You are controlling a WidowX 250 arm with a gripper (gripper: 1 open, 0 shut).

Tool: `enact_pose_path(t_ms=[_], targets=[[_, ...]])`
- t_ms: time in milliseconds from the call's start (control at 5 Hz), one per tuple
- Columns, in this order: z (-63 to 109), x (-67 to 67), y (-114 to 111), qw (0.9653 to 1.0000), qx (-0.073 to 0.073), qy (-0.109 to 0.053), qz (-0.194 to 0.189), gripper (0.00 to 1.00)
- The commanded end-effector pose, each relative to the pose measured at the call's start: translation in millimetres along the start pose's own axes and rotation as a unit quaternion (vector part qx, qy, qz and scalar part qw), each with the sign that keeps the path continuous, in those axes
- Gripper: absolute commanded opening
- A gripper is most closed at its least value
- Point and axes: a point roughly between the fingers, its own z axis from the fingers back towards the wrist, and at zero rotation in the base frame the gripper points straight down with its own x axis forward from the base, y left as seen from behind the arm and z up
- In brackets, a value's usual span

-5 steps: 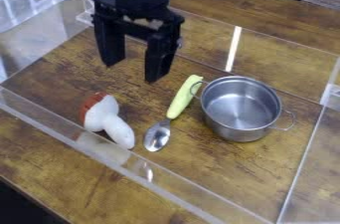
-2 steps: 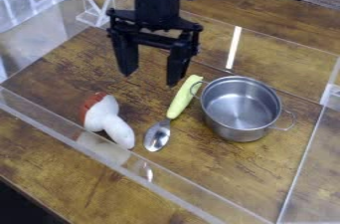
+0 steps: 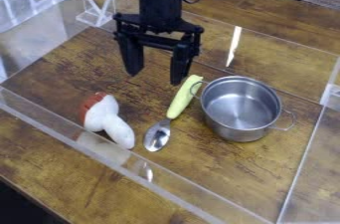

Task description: Move the green spoon to the left

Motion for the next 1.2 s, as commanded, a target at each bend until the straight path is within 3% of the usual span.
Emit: enact_pose_path(t_ms=[0,200,800,1000], targets=[[10.0,7.6,-14,0.9988,-0.007,-0.036,-0.033,1.0],[1.5,8.3,-20,0.9978,-0.008,-0.036,-0.055,1.0],[5.8,33.6,-44,0.999,-0.01,-0.044,0.002,1.0],[1.1,31.8,-40,0.9991,-0.006,-0.04,-0.011,1.0]])
